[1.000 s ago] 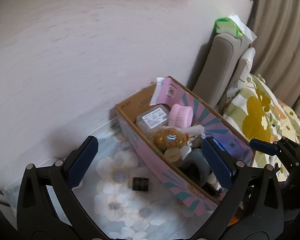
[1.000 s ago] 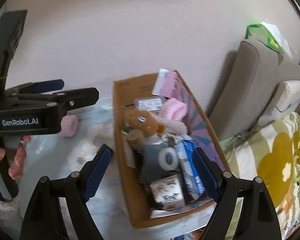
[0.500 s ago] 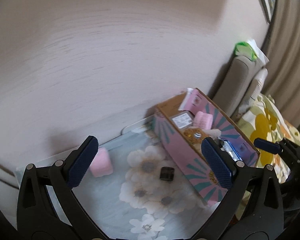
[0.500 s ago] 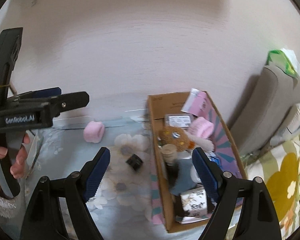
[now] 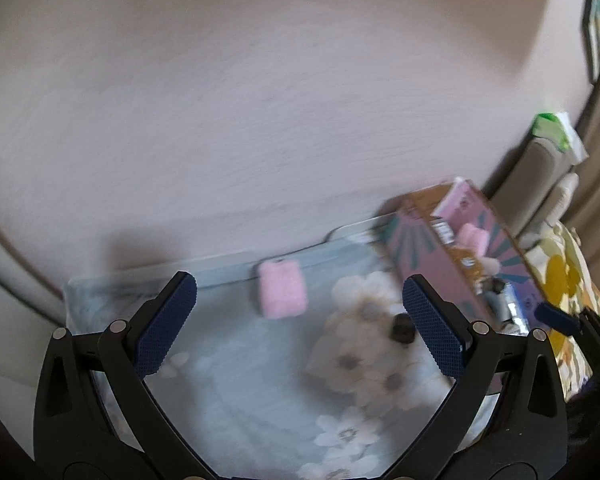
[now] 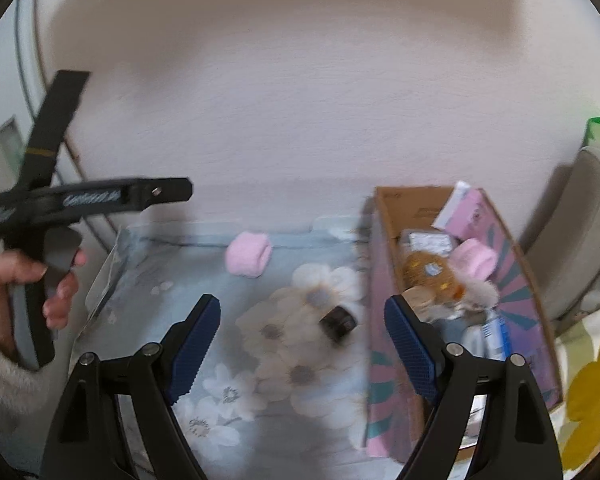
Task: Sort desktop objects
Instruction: 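Grasp the black jar with the right gripper while left grasps the pink hair tie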
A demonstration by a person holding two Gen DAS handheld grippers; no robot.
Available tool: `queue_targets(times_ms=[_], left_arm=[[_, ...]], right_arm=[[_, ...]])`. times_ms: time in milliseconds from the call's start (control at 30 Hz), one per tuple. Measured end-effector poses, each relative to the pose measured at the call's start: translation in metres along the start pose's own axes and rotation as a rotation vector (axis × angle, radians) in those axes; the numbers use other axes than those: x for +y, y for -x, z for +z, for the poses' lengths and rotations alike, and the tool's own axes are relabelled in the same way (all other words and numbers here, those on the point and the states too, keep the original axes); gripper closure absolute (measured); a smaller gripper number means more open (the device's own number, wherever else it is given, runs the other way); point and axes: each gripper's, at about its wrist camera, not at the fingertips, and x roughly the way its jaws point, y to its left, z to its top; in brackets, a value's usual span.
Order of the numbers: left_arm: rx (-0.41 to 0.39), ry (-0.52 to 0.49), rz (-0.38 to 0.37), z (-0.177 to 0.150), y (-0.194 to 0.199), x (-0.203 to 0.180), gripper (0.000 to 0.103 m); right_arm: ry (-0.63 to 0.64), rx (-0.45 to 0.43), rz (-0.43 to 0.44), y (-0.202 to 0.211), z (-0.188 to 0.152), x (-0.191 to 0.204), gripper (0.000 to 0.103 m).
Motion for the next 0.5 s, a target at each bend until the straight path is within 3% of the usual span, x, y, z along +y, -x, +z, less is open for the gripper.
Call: queue_targets(times_ms=[133,367,500], left_arm=[[0.067,0.031,0.014,-0.015,-0.026,0.021,0.0],[0.121,0.054,0.008,-0.037,-0.104,0.023,0.001],[0.143,0.067,-0.011,-0.043,-0.145,0.022,0.001]], right_arm=[[0.002,0.019,-0.018,-0.022,-0.021,0.015,0.022],[-0.141,0.005,-0.226,-0.083,-0.052,0.018,0.022],[-0.214,0.014,-0.293,-0.121,-0.056,0.008,0.032]])
